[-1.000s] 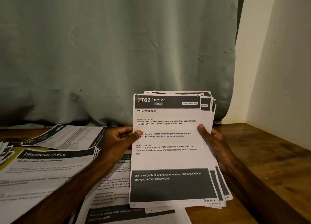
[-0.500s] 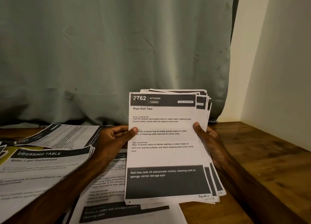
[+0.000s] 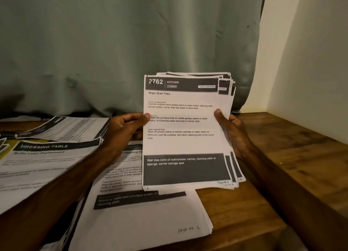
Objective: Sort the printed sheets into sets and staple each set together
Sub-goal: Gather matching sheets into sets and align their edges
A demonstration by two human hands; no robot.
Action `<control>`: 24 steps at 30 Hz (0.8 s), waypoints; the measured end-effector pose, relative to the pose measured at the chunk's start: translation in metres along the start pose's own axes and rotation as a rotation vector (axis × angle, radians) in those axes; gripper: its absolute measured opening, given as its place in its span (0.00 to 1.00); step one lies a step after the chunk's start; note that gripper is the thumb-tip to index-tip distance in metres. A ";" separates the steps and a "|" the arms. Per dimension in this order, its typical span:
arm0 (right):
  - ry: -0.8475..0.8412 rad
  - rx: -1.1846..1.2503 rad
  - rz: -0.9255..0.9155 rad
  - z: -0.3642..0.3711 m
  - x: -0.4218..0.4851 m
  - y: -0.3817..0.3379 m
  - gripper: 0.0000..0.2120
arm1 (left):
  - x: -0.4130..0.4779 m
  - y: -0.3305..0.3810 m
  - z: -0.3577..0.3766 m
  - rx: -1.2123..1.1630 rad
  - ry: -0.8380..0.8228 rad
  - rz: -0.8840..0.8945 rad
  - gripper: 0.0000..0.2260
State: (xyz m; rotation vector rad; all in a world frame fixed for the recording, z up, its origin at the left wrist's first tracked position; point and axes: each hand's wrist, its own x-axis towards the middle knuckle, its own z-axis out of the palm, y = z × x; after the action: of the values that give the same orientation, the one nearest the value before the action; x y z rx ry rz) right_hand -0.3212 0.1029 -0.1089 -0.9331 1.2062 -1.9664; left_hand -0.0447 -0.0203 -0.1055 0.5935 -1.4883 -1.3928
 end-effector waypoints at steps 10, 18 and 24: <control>0.061 -0.015 -0.015 0.000 0.001 0.002 0.18 | 0.001 -0.006 0.001 0.040 0.008 0.004 0.13; 0.050 0.007 -0.020 0.001 0.002 0.002 0.16 | 0.004 -0.009 -0.002 0.074 0.031 0.030 0.13; 0.023 0.038 -0.009 -0.004 0.001 0.003 0.17 | 0.004 -0.010 -0.003 0.082 0.018 0.026 0.14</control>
State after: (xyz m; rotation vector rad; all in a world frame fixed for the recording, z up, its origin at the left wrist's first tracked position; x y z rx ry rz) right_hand -0.3246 0.1022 -0.1128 -0.8998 1.1751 -2.0055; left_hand -0.0461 -0.0271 -0.1138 0.6340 -1.5392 -1.3077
